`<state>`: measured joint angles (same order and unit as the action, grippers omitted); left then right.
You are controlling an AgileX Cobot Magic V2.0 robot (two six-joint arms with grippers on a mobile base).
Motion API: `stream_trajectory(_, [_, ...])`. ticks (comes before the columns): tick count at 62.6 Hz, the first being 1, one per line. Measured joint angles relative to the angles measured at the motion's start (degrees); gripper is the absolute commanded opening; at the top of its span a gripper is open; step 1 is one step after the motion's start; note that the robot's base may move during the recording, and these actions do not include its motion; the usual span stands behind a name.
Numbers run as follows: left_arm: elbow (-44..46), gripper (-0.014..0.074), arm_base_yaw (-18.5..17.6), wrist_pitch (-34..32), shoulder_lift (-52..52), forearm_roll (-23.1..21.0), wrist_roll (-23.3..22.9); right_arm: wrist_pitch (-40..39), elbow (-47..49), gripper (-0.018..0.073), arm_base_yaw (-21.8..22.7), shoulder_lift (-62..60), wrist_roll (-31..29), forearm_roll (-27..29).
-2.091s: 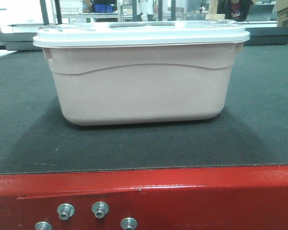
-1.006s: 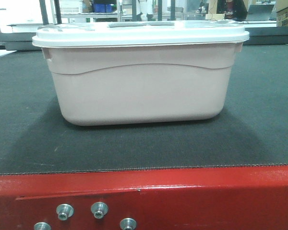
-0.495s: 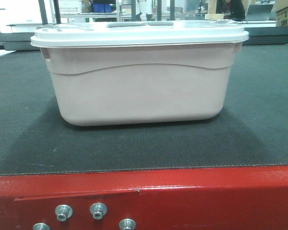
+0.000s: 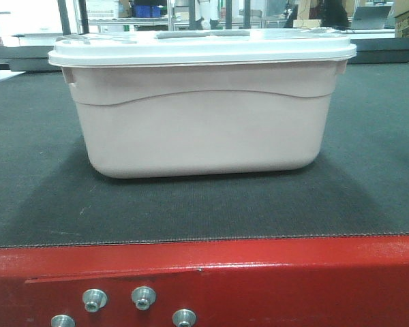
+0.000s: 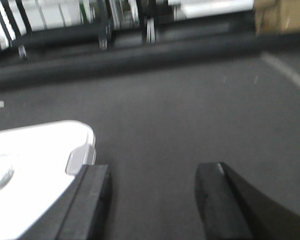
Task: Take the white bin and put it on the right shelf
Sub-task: 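Close both grippers on the bin's end handles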
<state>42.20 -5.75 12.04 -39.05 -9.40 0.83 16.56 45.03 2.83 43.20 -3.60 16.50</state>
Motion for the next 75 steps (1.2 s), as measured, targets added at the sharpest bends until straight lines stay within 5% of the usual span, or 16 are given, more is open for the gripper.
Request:
stream_trajectory(16, [7.19, 0.0370, -1.03, 12.19, -12.76, -15.28, 0.00, 13.78, 10.66, 0.0564, 0.00, 14.51, 0.00, 12.19])
stream_trajectory(29, [15.87, 0.0370, -1.03, 20.91, -23.55, -19.14, 0.62, 25.47, 20.50, 0.0564, 0.00, 25.29, -3.79, 23.06])
stream_trajectory(35, [19.49, 0.0370, -0.91, 23.32, -27.41, -23.65, 5.40, 30.47, 24.32, 0.0564, 0.76, 29.50, -7.51, 29.21])
stream_trajectory(41, [23.04, 0.0370, 0.73, 27.44, -31.30, -34.02, 13.46, 35.10, 27.52, 0.0564, 3.14, 33.37, -12.11, 37.80])
stream_trajectory(56, [27.51, 0.0370, 11.09, 42.35, -41.03, -57.86, 31.79, 45.99, 30.74, 0.0564, 15.12, 41.34, -24.19, 55.48])
stream_trajectory(75, [27.74, 0.0369, 17.75, 52.66, -52.93, -72.41, 41.63, 51.48, 30.84, 0.0562, 19.69, 54.58, -35.65, 64.44])
